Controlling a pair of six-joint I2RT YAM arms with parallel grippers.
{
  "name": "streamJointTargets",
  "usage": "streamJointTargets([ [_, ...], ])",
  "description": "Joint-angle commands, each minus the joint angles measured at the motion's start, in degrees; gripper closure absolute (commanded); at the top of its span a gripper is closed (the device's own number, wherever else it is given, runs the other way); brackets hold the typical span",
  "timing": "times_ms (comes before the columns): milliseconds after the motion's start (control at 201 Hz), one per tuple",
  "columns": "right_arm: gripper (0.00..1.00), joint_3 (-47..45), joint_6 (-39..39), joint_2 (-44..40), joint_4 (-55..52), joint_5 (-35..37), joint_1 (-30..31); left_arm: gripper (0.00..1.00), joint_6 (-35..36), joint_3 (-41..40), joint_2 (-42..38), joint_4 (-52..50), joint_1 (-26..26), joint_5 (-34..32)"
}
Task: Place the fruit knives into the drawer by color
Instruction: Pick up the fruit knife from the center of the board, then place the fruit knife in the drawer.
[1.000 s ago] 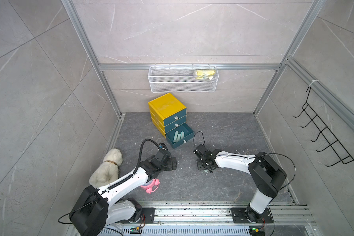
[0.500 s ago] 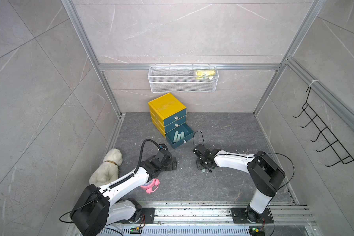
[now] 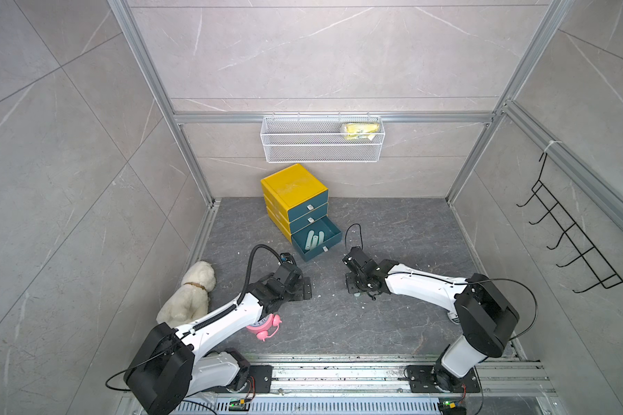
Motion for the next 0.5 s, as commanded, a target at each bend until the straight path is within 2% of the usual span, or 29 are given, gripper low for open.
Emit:
streamJointTargets([
  [0,0.77,4.09,-0.96,-1.83,-0.94,-0.99,-0.22,0.0,0.18,1.65,0.37,0.7,-0.21,-0.54],
  [174,0.77,12.18,-1.22,1.23,-0.69,-1.12,-0.28,0.01,-0.21,1.04,-0.07,0.36,-0.2,-0.82],
  [493,0.77,30.62,2.65,15.01,-0.93,-0.45,-2.81,0.01,-0.37,0.3,-4.44,-3.12,-0.21,-0.91],
])
